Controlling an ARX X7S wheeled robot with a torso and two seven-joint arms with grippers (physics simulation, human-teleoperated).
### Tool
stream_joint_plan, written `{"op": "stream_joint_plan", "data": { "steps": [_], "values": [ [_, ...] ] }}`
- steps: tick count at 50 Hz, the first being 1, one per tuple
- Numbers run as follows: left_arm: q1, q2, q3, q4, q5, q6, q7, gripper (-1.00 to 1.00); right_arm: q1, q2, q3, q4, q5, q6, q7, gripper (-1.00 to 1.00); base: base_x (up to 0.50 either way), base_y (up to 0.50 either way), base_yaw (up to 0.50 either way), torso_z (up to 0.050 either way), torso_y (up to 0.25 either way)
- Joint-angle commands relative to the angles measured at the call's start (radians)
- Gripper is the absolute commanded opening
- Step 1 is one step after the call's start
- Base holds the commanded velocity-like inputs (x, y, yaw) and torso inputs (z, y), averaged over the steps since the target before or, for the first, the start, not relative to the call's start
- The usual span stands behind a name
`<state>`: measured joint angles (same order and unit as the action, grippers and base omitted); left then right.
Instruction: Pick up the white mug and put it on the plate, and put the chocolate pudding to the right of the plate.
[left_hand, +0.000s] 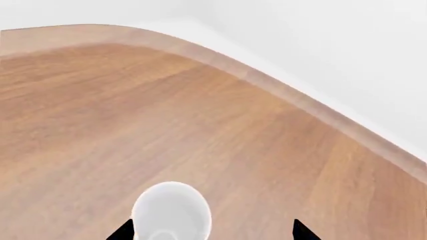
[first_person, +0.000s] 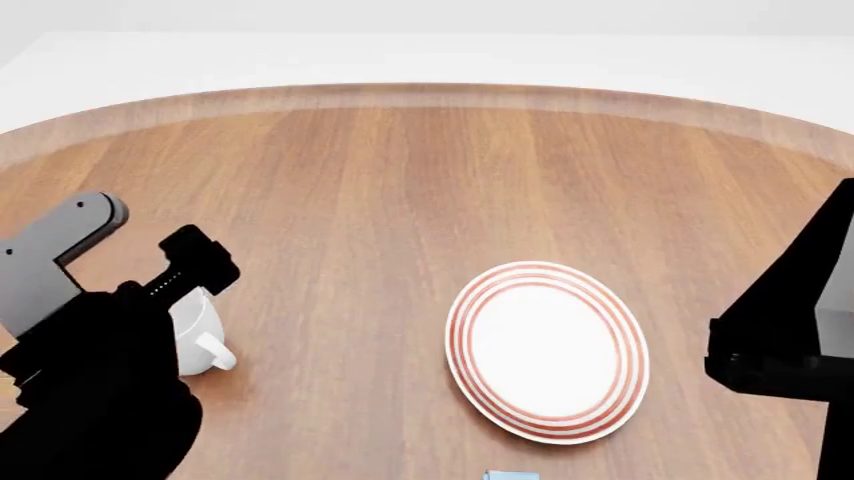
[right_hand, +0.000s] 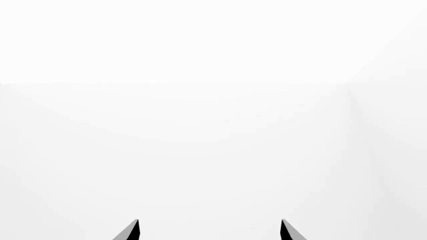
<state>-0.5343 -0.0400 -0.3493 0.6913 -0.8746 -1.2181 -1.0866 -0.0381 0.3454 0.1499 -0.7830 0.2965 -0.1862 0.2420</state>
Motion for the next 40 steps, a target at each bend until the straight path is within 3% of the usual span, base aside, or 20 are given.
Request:
{"op": "stream_joint_plan", "data": {
  "steps": [1, 17, 40],
  "values": [
    [-0.03, 0.028, 0.053, -0.073, -0.065, 0.025, -0.136, 1.0, -0.004, -0.015, 0.02, -0.007, -0.016, 0.005, -0.019, 1.0, 0.0, 0.0, 0.0, 0.0, 0.0],
    [-0.058, 0.023, 0.173, -0.212, -0.063, 0.133, -0.316, 1.0, -0.006, -0.012, 0.011, -0.002, -0.015, -0.003, -0.018, 1.0, 0.0, 0.0, 0.0, 0.0, 0.0],
    [-0.098, -0.004, 0.335, -0.504, 0.111, 0.375, -0.24, 1.0, -0.008, -0.001, 0.011, -0.003, -0.004, -0.003, -0.011, 1.0, 0.0, 0.0, 0.0, 0.0, 0.0]
  ]
}}
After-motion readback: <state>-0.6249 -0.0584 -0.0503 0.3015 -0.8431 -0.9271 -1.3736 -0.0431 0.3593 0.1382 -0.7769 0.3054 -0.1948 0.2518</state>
